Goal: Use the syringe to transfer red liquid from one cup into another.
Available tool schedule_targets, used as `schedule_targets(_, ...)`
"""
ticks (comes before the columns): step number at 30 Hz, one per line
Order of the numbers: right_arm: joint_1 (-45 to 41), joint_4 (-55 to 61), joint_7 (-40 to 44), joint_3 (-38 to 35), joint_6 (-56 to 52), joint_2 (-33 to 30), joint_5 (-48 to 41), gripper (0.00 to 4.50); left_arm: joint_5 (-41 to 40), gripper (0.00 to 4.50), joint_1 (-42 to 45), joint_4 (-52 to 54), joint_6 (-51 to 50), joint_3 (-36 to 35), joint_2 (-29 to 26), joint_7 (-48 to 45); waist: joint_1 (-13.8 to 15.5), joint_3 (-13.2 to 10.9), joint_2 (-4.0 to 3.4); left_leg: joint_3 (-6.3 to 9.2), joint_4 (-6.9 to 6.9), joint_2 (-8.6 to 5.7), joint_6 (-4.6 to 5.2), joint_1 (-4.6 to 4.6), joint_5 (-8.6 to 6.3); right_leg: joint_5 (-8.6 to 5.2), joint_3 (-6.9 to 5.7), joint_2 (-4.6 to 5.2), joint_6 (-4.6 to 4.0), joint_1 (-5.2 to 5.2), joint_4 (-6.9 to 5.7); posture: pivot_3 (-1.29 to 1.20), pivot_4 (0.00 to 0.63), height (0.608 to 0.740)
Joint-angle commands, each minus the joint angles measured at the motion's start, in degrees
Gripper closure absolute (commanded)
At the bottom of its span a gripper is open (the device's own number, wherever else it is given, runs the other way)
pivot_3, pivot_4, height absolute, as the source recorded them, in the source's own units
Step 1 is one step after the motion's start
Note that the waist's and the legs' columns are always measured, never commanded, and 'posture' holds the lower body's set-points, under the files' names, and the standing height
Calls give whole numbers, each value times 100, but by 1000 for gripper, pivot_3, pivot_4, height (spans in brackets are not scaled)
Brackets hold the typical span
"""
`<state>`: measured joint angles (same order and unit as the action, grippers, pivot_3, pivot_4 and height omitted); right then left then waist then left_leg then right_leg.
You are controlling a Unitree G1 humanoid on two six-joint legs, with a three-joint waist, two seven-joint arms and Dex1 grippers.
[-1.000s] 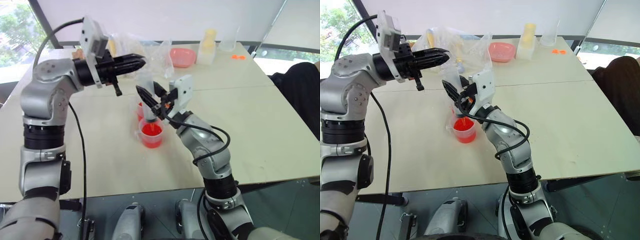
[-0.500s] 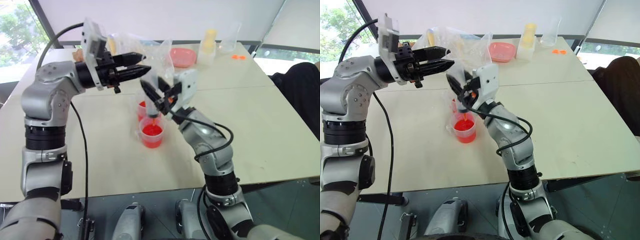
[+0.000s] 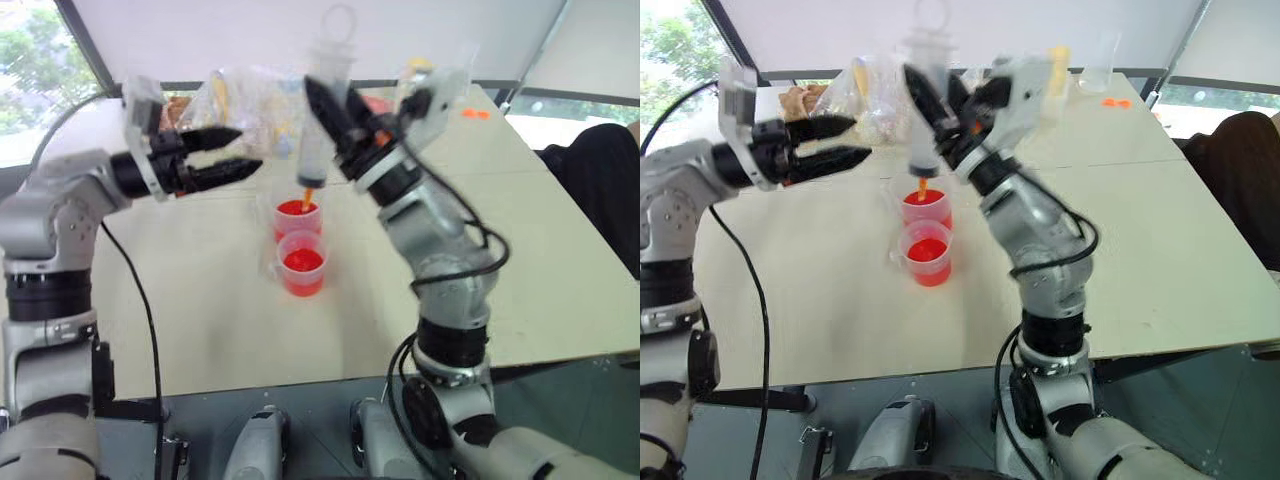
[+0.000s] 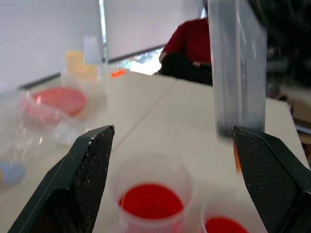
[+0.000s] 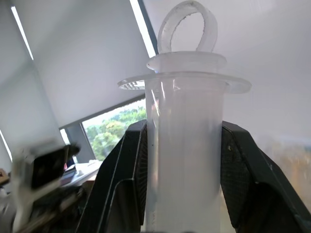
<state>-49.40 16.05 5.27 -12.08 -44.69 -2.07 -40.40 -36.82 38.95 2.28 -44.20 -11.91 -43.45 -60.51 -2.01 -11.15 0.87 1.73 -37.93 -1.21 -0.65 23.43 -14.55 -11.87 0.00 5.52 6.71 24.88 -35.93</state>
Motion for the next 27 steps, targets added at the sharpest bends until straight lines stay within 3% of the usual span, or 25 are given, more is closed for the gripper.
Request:
schedule_targets(1, -735, -998, -502, -1060, -1695, -1002, -805, 3059, -347, 481, -402, 1085, -288, -265, -301, 135, 64, -1, 0, 0, 0, -3, 0, 1, 0, -3, -1, 4, -6, -2, 7, 0, 150, 740)
schedule_targets(4, -1307, -2458, -620, -1518, -3089, -1875, -928, 3059, -607, 481, -836, 1702, -452, -353, -322, 318, 120, -2, -3, -3, 7, -1, 1, 1, -1, -10, -3, 6, -26, -13, 45, 0, 150, 740)
schedule_targets(10, -1426, -4293, 34, -801, -3421, -2832, -46, 3059, -676, 481, -1262, 2306, -318, -166, -89, 813, 82, -2, -3, -28, 52, -9, 3, -1, 0, -6, -1, 5, -29, -15, 88, 0, 150, 740)
schedule_targets(17, -1145, -4970, 668, 33, -2895, -2806, 782, 3059, -991, 481, -1589, 2644, -320, -96, 585, 1488, 85, -2, -3, -45, 67, -12, 7, 0, -2, 6, -2, -8, -6, -7, 88, 0, 150, 740)
schedule_targets(24, -1011, -5195, 964, 163, -2652, -2765, 1179, 3059, -1002, 481, -1622, 2637, -244, 25, 570, 1595, 105, -2, -3, -45, 64, -15, 7, -1, -2, 6, -2, -8, -5, -9, 88, 0, 150, 740)
schedule_targets(26, -1003, -5162, 998, 136, -2638, -2751, 1230, 2048, -1009, 443, -1631, 2635, -253, 54, 553, 1584, 102, -2, -3, -45, 64, -15, 7, -1, -2, 6, -2, -8, -6, -9, 88, 0, 150, 740)
schedule_targets(27, -1000, -5149, 1018, 130, -2630, -2746, 1256, 1769, -1006, 443, -1632, 2633, -256, 70, 545, 1577, 102, -2, -3, -45, 64, -15, 7, -2, -2, 6, -2, -8, -6, -9, 87, 0, 150, 740)
